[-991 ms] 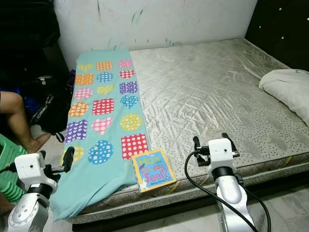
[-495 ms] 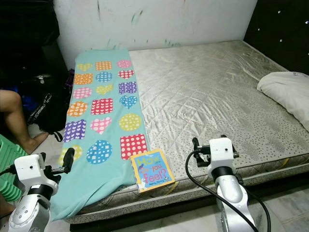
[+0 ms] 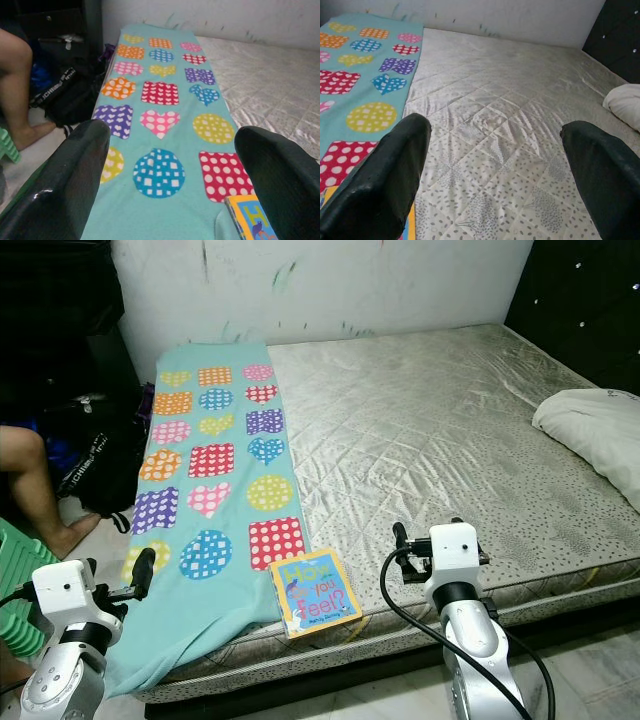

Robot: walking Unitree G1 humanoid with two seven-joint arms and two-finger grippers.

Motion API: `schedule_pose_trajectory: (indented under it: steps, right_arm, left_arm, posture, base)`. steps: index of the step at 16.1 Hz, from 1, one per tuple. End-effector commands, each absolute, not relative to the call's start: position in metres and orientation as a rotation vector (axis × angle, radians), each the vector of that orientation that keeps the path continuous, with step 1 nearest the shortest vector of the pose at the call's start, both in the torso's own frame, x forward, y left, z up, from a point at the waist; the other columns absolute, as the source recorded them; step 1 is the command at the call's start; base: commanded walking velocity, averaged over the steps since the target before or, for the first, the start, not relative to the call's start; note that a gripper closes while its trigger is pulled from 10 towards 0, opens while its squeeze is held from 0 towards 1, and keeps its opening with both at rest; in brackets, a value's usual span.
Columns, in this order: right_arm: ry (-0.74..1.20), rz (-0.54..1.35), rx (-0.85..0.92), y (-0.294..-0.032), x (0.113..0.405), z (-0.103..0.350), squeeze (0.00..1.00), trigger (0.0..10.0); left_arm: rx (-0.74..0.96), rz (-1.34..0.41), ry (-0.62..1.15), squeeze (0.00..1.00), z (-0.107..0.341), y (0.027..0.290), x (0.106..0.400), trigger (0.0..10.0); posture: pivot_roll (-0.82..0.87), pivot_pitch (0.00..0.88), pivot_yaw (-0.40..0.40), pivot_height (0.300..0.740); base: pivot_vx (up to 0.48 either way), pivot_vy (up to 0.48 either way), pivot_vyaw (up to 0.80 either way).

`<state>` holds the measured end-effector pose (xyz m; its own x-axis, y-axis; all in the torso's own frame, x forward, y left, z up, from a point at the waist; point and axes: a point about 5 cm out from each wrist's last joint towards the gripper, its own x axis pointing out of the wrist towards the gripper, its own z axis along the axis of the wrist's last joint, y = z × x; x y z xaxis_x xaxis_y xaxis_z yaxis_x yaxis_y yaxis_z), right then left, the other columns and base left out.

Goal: Clean up the room

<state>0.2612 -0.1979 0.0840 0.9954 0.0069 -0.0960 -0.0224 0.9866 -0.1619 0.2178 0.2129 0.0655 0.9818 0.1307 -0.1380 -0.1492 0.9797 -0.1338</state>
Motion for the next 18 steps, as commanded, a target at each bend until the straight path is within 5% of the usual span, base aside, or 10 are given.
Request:
schedule_pose_trajectory:
  steps: [1, 12, 18]
  right_arm:
    - [0.072, 0.022, -0.155, -0.1958, 0.2646, 0.0917, 0.0, 10.0]
    - [0.082, 0.041, -0.168, -0.1919, 0.2672, 0.0903, 0.0, 10.0]
    - [0.096, 0.045, -0.155, -0.1897, 0.2675, 0.0885, 0.0, 10.0]
  left_arm:
    - [-0.145, 0.148, 0.111, 0.0, 0.0713, 0.2152, 0.2198, 10.0]
    - [-0.148, 0.15, 0.113, 0.0, 0.0717, 0.2148, 0.2217, 10.0]
    - [-0.147, 0.146, 0.114, 0.0, 0.0711, 0.2137, 0.2222, 10.0]
  posture:
    - [-0.11, 0.0, -0.003, 0.74]
    - [-0.1, 0.0, -0.01, 0.74]
    - [-0.1, 0.0, -0.01, 0.68]
  base:
    - [0.0, 0.0, 0.0]
    - [0.0, 0.0, 0.0]
    - [0.0, 0.0, 0.0]
